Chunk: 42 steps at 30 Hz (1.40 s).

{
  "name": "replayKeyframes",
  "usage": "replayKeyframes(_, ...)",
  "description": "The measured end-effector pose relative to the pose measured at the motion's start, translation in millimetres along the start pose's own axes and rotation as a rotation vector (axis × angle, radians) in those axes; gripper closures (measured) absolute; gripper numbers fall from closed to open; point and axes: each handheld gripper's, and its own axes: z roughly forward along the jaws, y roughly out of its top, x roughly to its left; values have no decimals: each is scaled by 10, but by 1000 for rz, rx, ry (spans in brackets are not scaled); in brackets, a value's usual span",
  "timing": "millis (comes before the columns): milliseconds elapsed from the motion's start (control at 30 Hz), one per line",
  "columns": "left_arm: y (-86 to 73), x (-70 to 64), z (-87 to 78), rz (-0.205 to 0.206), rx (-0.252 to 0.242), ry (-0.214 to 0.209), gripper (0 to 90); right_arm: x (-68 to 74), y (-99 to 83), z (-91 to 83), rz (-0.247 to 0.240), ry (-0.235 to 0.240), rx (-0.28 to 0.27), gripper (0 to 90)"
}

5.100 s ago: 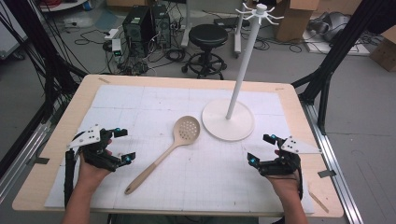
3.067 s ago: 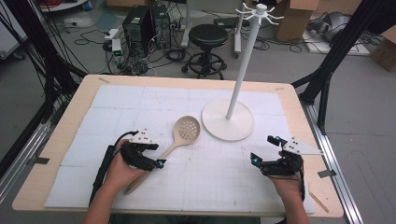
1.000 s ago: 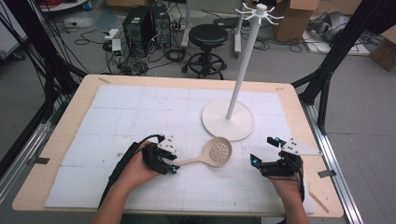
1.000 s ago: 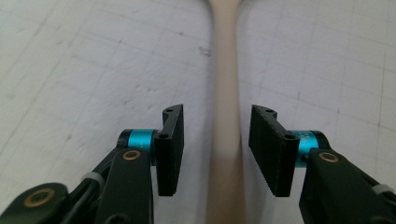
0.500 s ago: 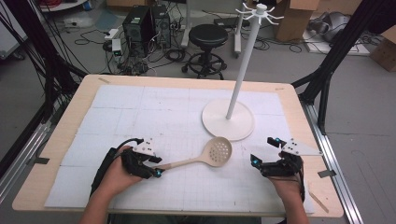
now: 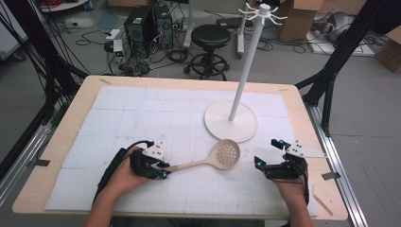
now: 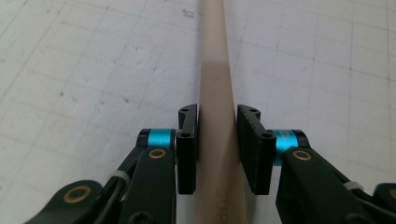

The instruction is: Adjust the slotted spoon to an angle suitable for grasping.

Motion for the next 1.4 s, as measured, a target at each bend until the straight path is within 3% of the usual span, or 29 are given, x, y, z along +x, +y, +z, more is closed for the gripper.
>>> replayKeyframes(133, 171, 44, 156, 18, -27, -42, 699, 4, 15, -22, -7, 0, -11, 2)
replayKeyframes(433, 514, 107, 447, 64, -24, -69, 700, 23, 48, -42, -9, 11, -31, 2)
replayKeyframes(700, 720, 130, 625, 82, -32, -89, 699, 28, 60, -41, -15, 16, -37, 2)
replayKeyframes(867, 816, 96, 703, 81, -40, -74, 688, 39, 68, -34, -18, 21, -36, 2)
replayKeyframes(933, 822, 93, 702, 70, -53, -70, 577, 43, 69, -39, -17, 20, -37, 2)
replayKeyframes(1067, 782, 90, 628, 38, -34, -52, 485, 43, 70, -57, -14, 17, -42, 2)
replayKeyframes(1133, 668, 81, 490, 16, -60, -33, 468, 39, 65, -77, -18, 17, -45, 2)
replayKeyframes(1167, 668, 81, 490, 16, -60, -33, 467, 39, 65, -77, -18, 17, -45, 2)
replayKeyframes(1200, 559, 66, 394, -13, -58, -11, 468, 37, 60, -90, -13, 18, -46, 2)
replayKeyframes(1233, 559, 66, 394, -13, -58, -11, 467, 37, 59, -98, -13, 17, -47, 2)
replayKeyframes(1400, 256, 44, 216, -48, -51, 17, 476, 40, 58, -118, -8, 14, -49, 2)
